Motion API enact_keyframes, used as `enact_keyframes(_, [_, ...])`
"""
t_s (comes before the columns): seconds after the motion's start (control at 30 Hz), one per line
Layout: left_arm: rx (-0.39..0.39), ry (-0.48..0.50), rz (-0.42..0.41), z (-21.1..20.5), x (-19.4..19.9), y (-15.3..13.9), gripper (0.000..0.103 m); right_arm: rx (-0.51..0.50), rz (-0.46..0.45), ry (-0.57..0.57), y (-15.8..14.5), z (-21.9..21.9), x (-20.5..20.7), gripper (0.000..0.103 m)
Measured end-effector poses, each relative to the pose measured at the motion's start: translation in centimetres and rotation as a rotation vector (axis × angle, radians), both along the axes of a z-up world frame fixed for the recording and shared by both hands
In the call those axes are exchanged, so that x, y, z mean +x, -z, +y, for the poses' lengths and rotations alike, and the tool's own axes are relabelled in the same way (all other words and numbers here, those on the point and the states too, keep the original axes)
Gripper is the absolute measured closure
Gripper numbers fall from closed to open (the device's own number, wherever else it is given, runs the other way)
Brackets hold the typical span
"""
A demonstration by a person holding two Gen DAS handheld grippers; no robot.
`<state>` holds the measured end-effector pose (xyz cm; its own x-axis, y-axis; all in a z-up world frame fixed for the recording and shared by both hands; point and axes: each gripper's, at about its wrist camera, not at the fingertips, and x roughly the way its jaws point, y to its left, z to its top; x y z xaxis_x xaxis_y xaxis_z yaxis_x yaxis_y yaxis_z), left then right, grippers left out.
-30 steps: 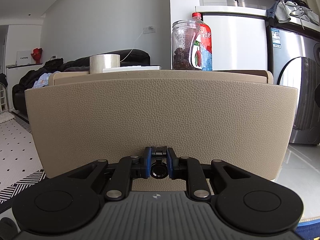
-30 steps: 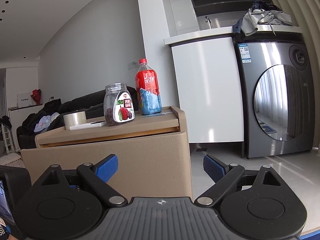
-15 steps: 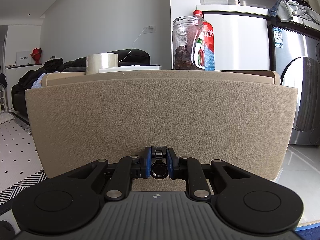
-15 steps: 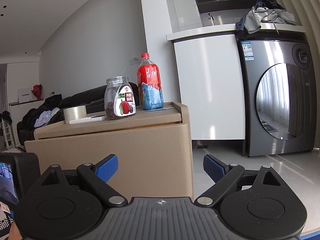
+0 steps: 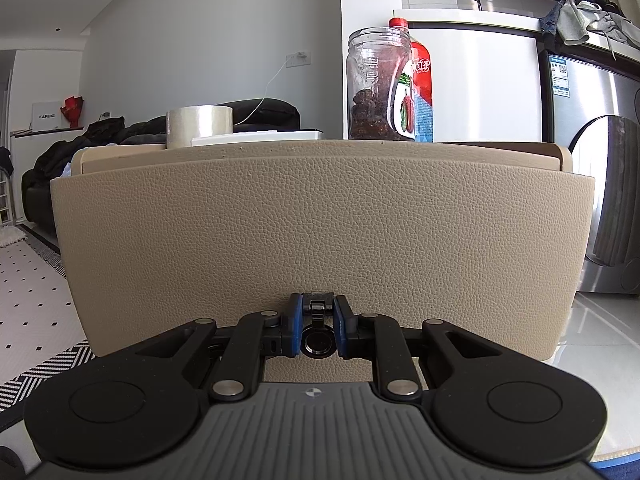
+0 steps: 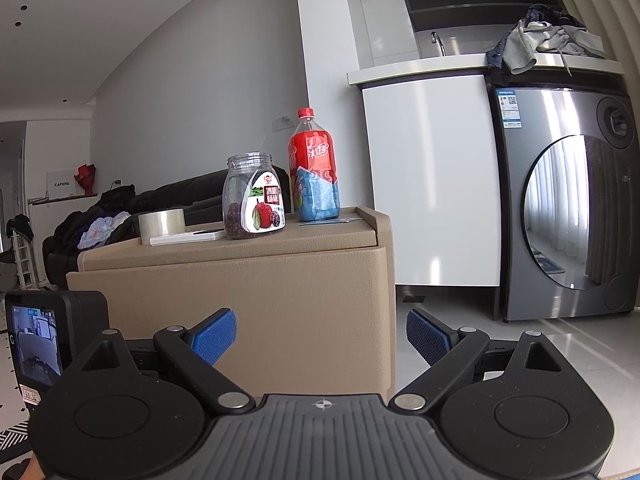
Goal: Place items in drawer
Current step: 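Push the drawer shut by its knob with the left gripper, then open the left gripper and release the drawer knob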
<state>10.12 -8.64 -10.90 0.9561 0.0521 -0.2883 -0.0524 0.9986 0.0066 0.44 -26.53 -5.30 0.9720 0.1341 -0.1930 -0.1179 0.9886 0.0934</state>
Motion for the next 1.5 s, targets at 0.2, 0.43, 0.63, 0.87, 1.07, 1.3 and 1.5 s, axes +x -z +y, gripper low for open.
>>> enact_keyframes(0.2, [-0.001,-0.001,0.000,0.0,0.8,0.0,0.084,-0.005,0.009,0.000,0.2,0.1,0.3,0.008])
enact_keyframes(0.43, [-0.011,-0.002,0.003,0.1,2.0,0.0,0.084,-0.008,0.013,0.000,0.3,0.1,0.5,0.008])
enact_keyframes(0.63, [-0.014,-0.003,0.004,0.1,2.6,0.0,0.084,-0.006,0.019,0.002,0.4,0.0,0.7,0.008])
enact_keyframes(0.87, [-0.015,-0.002,0.008,0.1,2.6,0.0,0.084,-0.010,0.023,0.001,0.6,0.2,0.8,0.008])
enact_keyframes(1.07, [-0.046,0.013,0.021,0.7,2.5,-0.2,0.084,-0.022,0.021,-0.005,0.7,0.6,0.7,0.008])
enact_keyframes(1.3, [-0.015,0.018,0.003,0.4,1.2,-1.1,0.084,-0.032,0.021,-0.014,0.8,1.1,0.5,0.008])
enact_keyframes(1.5, [-0.006,0.012,-0.001,0.8,0.1,-2.3,0.084,-0.044,0.019,-0.015,0.8,1.5,0.4,0.008])
